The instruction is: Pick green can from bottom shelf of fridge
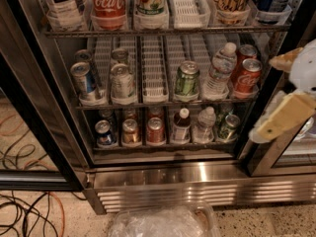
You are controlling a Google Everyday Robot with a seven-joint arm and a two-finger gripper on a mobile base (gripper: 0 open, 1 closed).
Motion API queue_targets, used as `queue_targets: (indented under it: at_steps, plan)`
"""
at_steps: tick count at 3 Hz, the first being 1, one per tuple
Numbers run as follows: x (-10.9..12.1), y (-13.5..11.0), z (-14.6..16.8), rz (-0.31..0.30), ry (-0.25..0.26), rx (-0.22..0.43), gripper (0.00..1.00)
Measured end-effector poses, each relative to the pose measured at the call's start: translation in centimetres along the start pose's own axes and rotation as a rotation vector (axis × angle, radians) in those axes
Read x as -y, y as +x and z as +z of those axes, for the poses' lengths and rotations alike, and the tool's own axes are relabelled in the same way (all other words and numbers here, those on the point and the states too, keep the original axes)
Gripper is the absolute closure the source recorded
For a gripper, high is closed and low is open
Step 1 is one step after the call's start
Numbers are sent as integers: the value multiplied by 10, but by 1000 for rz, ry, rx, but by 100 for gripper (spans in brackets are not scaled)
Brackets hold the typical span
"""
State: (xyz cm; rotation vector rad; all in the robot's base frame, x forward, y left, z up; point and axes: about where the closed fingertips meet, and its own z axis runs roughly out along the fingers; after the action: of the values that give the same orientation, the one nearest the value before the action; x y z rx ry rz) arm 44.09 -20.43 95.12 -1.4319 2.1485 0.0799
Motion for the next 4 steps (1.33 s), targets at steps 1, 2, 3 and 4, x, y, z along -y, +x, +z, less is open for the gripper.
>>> queue_targets:
  at_steps: [1, 2, 3, 4]
  plan:
    - [-8, -4, 23, 71, 29, 143, 0]
    - [-15, -12, 47, 98, 76, 246, 0]
    - [-21, -20, 79, 128, 103, 309, 0]
    - [-21, -20, 79, 128, 103, 309, 0]
